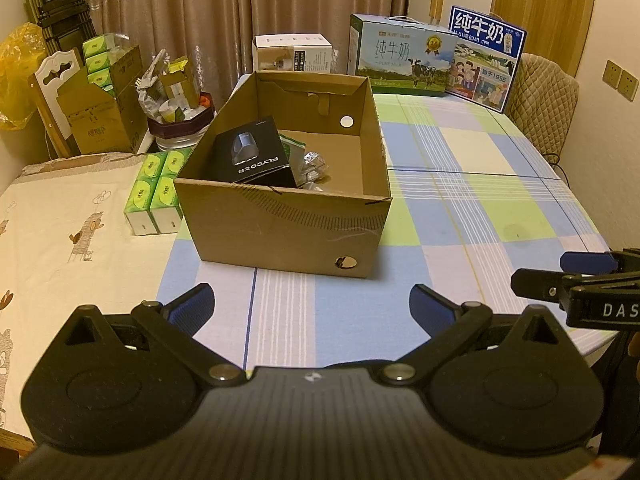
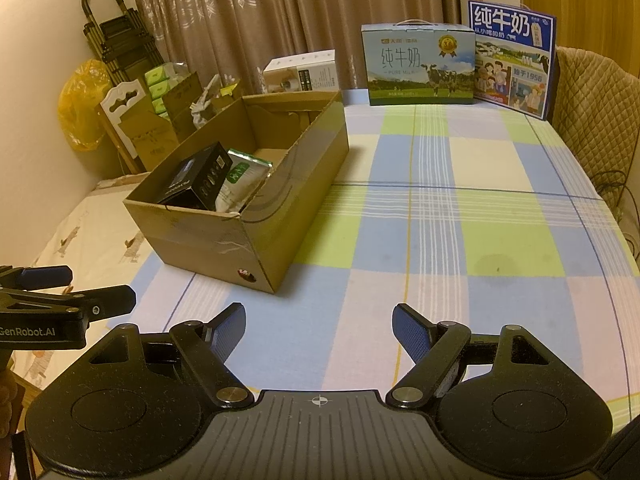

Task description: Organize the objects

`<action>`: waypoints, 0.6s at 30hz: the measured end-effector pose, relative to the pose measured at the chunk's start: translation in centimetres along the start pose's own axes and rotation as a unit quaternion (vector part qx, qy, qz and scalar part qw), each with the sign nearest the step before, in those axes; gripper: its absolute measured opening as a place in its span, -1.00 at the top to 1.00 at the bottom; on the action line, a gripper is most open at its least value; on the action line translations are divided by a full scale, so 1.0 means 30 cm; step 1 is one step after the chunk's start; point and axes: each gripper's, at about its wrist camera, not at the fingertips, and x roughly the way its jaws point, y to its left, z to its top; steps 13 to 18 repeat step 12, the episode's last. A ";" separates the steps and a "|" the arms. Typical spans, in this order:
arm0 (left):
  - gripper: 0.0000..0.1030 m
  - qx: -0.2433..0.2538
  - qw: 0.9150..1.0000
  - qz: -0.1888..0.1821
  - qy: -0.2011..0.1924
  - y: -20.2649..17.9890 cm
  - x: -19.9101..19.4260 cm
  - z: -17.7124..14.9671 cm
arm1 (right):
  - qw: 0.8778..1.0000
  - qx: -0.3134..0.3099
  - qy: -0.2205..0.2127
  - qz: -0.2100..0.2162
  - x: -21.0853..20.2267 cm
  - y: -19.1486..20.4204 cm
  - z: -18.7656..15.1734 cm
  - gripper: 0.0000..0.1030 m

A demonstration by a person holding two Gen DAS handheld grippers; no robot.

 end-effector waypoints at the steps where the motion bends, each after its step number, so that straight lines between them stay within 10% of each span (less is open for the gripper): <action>1: -0.98 0.000 1.000 0.000 0.000 0.000 0.000 0.000 | 1.000 0.000 0.001 0.000 0.001 0.000 -0.001 -0.51; 18: -0.98 -0.005 1.000 0.000 -0.010 -0.003 -0.001 -0.002 | 1.000 0.003 0.002 0.000 0.003 0.010 -0.001 -0.51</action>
